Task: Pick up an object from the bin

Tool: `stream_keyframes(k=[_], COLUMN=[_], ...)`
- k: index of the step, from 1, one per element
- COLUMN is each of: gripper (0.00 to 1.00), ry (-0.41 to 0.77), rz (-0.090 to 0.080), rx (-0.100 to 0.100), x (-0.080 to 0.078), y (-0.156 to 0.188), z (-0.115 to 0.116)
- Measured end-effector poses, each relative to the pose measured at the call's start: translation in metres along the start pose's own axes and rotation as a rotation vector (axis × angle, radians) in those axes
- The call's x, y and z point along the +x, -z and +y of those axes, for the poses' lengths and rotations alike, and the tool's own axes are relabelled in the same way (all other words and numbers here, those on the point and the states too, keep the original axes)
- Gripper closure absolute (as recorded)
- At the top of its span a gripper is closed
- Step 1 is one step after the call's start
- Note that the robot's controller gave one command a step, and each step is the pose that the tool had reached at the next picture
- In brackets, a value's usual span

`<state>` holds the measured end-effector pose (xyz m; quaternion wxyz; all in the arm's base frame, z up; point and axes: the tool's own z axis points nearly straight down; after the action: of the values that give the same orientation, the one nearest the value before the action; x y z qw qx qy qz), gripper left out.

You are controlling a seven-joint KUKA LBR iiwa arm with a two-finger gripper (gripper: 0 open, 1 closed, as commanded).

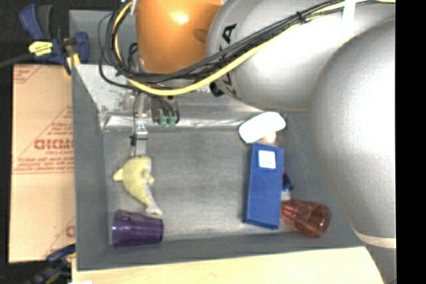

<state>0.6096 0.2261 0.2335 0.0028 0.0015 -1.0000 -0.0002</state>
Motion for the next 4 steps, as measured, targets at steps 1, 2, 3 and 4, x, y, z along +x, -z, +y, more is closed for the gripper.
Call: stream_keyframes(k=[1,2,3,4], gripper=[0.0,0.0,0.0,0.0], ry=[-0.003,0.046,0.278,0.304], rz=[-0.009,-0.008,-0.014,-0.012], rx=[-0.002,-0.001,-0.001,-0.002], x=[-0.002,-0.012,0.005,0.028], y=[0.005,-0.05,-0.053,-0.091], z=[-0.001,0.007,0.001,-0.032])
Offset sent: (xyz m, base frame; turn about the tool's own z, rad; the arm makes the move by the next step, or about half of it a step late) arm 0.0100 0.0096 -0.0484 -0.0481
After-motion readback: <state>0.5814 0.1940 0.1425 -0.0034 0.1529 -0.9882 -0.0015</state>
